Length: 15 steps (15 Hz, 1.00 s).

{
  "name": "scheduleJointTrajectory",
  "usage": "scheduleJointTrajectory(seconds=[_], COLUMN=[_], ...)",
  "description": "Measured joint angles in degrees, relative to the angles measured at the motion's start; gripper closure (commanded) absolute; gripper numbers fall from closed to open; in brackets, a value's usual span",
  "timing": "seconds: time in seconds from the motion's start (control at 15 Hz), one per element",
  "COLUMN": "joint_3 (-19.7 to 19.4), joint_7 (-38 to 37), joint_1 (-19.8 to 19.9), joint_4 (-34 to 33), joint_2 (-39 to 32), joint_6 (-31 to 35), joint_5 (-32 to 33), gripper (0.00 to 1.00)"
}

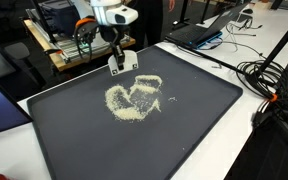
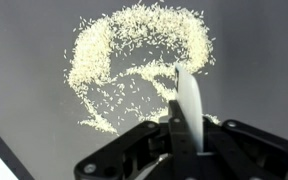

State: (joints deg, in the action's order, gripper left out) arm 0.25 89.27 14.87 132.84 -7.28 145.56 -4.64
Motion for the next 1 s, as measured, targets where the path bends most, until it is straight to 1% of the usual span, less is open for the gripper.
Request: scheduleJointTrajectory(seconds=[0.2,0.47,0.6,0.87,1.0], joint_3=[-0.75,-0.92,-0.92,-0.80,-0.25], joint_7=[-9.79,-26.31,-34.84,-49.34,-57.76], joint_1=[-3.93,-7.56,-8.58,-10.01,-10.75], joint_4=[2.27,4.13,4.58,5.41,6.18], joint_2=[3.83,7.14,8.26,10.31,11.19], joint_6=[0.71,1.33,1.34,1.57,2.20], joint_5=[2.24,9.20,12.66,17.34,22.22], gripper=[0.99,0.99,0.99,0.99,0.99])
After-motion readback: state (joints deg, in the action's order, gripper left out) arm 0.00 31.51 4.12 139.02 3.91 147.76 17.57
